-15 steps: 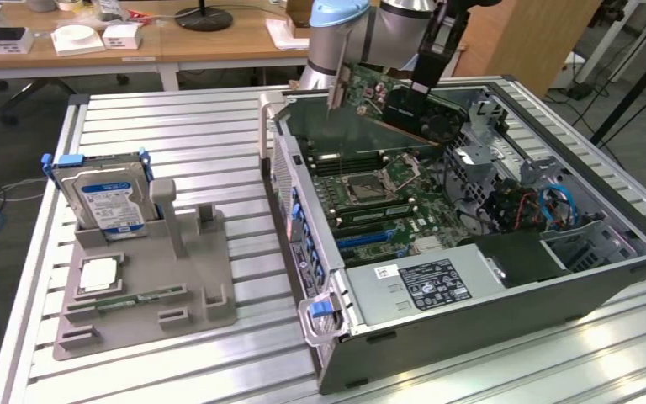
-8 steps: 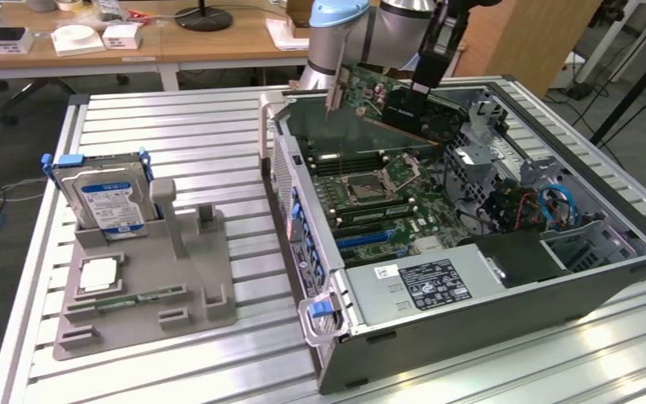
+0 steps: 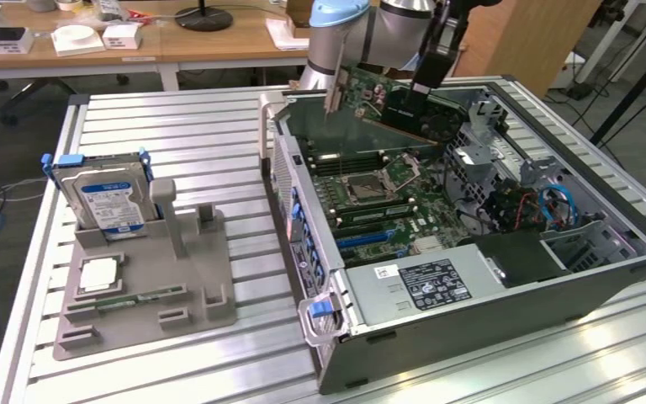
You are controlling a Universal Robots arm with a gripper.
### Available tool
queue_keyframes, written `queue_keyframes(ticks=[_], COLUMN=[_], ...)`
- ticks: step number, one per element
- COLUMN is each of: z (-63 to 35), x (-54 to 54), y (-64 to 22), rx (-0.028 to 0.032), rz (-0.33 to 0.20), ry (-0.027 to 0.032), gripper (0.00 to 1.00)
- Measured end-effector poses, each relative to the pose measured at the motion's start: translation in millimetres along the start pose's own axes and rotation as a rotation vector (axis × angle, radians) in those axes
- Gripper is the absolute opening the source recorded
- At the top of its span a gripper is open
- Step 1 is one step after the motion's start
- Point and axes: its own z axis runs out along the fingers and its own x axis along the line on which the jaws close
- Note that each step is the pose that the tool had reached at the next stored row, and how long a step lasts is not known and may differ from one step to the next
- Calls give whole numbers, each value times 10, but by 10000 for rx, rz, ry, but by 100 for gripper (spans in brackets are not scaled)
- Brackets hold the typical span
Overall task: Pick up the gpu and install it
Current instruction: 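Insert the gpu into the slot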
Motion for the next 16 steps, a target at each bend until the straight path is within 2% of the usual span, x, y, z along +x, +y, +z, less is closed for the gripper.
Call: queue_keyframes(ticks=[16], z=[0], x=[0], y=[0], rx=[-35], rz=[-864], ry=[66], gripper=[26])
